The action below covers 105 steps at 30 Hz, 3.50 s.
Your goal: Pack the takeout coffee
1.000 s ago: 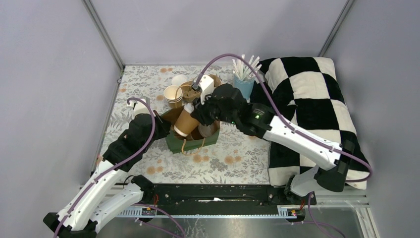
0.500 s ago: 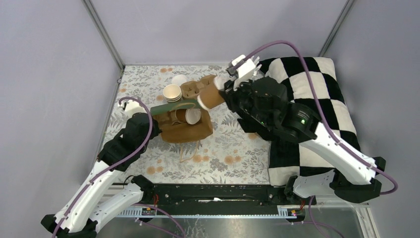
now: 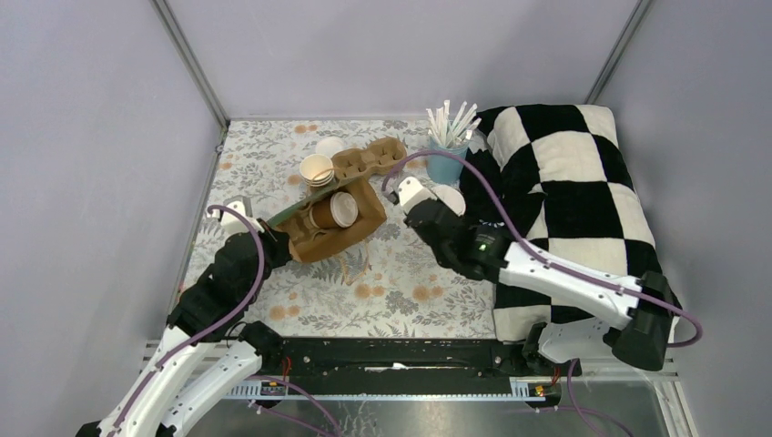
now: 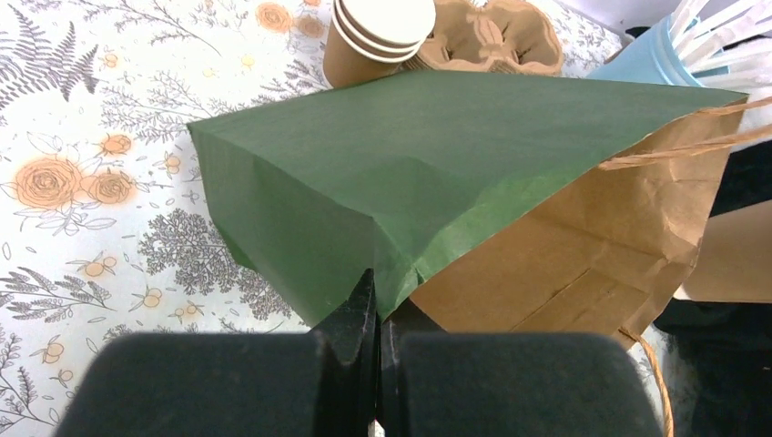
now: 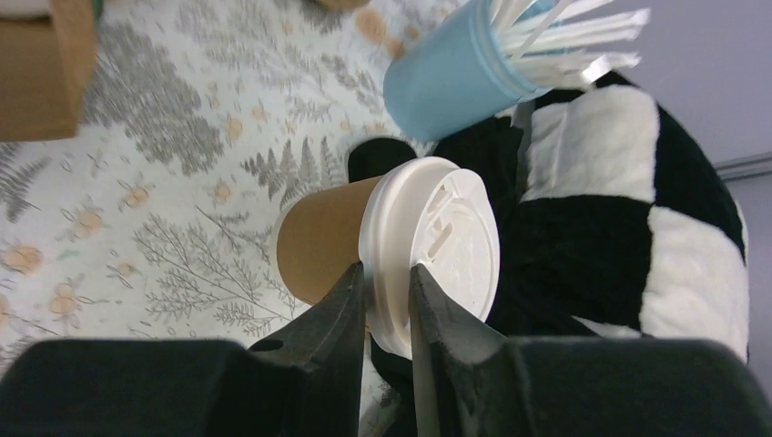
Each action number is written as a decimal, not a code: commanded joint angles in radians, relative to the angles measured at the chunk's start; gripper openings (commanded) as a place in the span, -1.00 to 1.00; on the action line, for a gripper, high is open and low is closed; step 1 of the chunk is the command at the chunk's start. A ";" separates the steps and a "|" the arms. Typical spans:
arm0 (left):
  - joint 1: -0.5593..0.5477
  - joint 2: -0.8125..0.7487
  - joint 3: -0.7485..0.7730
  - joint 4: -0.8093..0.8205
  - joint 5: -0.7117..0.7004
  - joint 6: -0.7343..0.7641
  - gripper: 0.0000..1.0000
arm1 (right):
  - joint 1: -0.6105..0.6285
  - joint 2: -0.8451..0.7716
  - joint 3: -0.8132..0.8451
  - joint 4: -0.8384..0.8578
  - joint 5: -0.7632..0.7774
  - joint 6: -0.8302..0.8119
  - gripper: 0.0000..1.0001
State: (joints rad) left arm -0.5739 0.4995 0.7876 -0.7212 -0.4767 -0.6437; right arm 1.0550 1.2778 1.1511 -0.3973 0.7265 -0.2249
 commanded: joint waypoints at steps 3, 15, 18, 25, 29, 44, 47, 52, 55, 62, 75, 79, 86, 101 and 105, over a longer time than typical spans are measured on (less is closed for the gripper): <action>0.002 -0.076 -0.031 0.031 0.031 0.015 -1.00 | 0.003 0.094 -0.160 0.178 0.090 0.008 -0.68; 0.002 -0.079 -0.027 0.014 0.040 0.023 -1.00 | 0.010 0.180 -0.251 0.180 0.007 0.169 -0.54; 0.002 -0.074 -0.026 0.018 0.044 0.031 -1.00 | 0.023 0.191 -0.257 0.165 -0.004 0.202 -0.29; 0.002 -0.069 -0.028 0.029 0.064 0.048 -1.00 | 0.049 0.117 -0.193 0.014 -0.054 0.289 0.50; 0.002 -0.072 -0.035 0.030 0.077 0.052 -1.00 | 0.062 0.010 -0.051 -0.192 -0.107 0.360 0.88; 0.002 -0.039 -0.029 -0.047 0.164 -0.087 -1.00 | 0.063 0.109 0.366 -0.049 -0.647 0.329 0.99; 0.002 -0.049 -0.037 -0.035 0.174 -0.103 -1.00 | 0.063 0.181 0.374 0.070 -0.631 0.420 0.88; 0.002 -0.053 -0.038 -0.016 0.208 -0.106 -1.00 | 0.063 0.258 0.286 0.198 -0.644 0.458 0.46; 0.003 -0.047 -0.028 -0.015 0.221 -0.103 -1.00 | 0.063 0.270 0.226 0.246 -0.575 0.460 0.30; 0.002 -0.015 0.007 -0.015 0.259 -0.080 -1.00 | 0.060 0.290 0.065 0.376 -0.407 0.473 -0.06; 0.002 0.015 0.012 0.035 0.364 -0.060 -1.00 | 0.056 0.363 0.014 0.510 -0.240 0.485 0.10; 0.002 0.006 -0.003 0.047 0.387 -0.047 -1.00 | 0.044 0.391 0.013 0.521 -0.204 0.488 0.14; 0.002 -0.006 -0.027 0.056 0.423 -0.023 -1.00 | 0.018 0.424 0.011 0.509 -0.181 0.513 0.08; 0.003 0.005 -0.059 0.091 0.472 -0.018 -1.00 | 0.016 0.516 0.029 0.637 -0.224 0.356 -0.09; 0.002 0.006 -0.054 0.083 0.467 -0.020 -1.00 | 0.016 0.517 0.037 0.629 -0.241 0.335 -0.45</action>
State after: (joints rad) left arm -0.5690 0.4995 0.7261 -0.6872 -0.0631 -0.6621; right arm 1.0714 1.7702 1.1561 0.2253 0.4953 0.1658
